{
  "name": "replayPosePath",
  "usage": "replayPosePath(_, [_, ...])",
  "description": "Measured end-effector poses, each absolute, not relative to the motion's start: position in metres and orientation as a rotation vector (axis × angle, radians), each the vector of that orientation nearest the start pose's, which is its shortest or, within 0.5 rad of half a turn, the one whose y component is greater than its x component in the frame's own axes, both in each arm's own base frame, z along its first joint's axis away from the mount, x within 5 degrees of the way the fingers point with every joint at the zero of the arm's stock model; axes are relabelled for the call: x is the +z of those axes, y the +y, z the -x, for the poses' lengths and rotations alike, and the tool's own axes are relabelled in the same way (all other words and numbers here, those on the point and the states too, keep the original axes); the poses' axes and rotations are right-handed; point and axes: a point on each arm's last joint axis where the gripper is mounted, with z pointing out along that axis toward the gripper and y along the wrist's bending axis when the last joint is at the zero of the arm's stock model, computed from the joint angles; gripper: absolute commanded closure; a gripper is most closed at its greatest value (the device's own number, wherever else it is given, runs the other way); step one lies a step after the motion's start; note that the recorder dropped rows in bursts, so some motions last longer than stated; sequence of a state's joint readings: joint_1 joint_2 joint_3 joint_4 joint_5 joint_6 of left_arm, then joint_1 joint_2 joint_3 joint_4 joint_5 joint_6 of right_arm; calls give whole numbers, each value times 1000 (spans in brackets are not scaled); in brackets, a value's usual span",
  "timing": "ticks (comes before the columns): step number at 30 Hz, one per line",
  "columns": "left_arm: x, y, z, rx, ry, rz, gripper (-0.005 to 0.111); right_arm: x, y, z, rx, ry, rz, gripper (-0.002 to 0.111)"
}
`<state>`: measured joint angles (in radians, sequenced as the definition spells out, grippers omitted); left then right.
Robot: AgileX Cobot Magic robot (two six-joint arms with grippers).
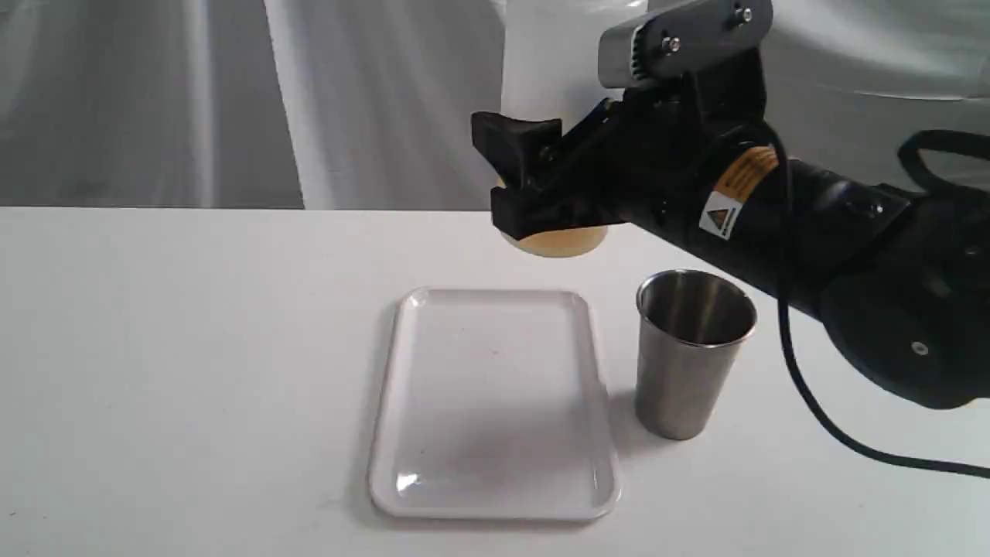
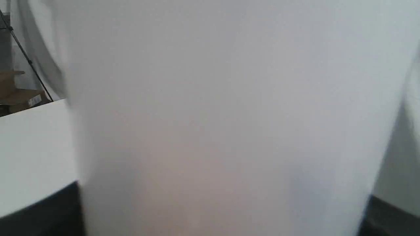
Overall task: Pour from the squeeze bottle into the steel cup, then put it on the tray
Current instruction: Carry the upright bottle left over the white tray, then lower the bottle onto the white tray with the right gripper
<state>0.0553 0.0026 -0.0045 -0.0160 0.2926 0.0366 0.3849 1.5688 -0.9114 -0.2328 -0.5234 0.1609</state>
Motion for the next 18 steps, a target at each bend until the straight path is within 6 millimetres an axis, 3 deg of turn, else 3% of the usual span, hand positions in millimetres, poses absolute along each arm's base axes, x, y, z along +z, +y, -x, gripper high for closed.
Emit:
replayPosePath(8, [188, 3, -55, 51, 1774, 27, 98, 270, 148, -328, 396, 1587, 423, 108])
replayPosePath(18, [188, 3, -55, 51, 1774, 27, 98, 248, 178, -322, 462, 1643, 455, 108])
